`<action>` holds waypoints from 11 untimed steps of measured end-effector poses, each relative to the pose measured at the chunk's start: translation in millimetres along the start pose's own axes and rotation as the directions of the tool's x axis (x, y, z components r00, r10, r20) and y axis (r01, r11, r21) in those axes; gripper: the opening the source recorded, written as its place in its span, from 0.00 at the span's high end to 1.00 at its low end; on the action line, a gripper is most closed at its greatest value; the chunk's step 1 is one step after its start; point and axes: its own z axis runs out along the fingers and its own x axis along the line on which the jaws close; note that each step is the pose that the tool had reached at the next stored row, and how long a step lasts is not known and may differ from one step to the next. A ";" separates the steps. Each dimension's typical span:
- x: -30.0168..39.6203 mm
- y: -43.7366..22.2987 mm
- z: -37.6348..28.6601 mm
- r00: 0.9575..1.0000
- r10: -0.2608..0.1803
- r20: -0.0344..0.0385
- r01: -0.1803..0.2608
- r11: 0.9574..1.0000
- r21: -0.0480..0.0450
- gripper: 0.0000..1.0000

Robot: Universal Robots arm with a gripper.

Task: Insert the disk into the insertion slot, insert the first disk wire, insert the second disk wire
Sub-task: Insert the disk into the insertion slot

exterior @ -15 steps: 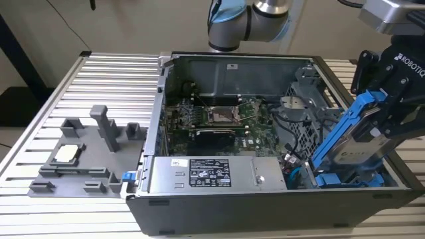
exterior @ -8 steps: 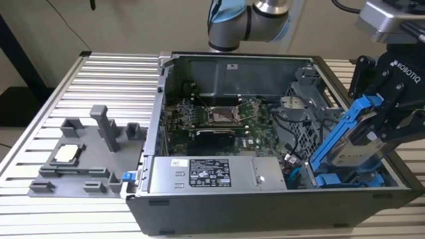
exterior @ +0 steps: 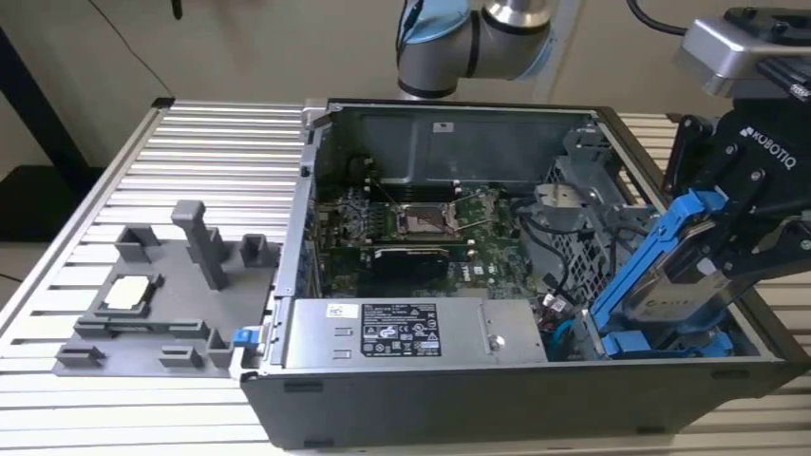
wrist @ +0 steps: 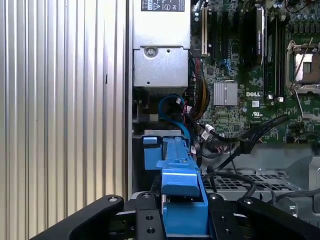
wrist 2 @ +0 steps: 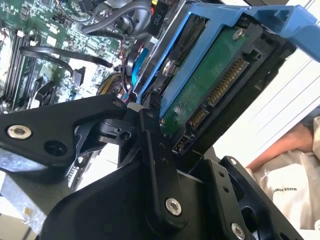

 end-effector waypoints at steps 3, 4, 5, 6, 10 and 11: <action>0.0 -0.1 2.0 1.000 0.000 0.002 0.000 1.000 -0.001 0.67; 0.0 -0.2 2.9 1.000 0.000 0.002 0.000 1.000 -0.002 0.67; -0.1 -0.3 3.9 1.000 0.000 0.002 0.000 1.000 -0.003 0.67; -0.1 -0.4 4.9 1.000 0.000 0.002 0.000 1.000 -0.005 0.67; -0.2 -0.6 10.7 1.000 0.000 0.002 0.000 1.000 -0.008 0.67; -0.2 -0.7 12.4 1.000 0.000 0.002 0.000 1.000 -0.009 0.67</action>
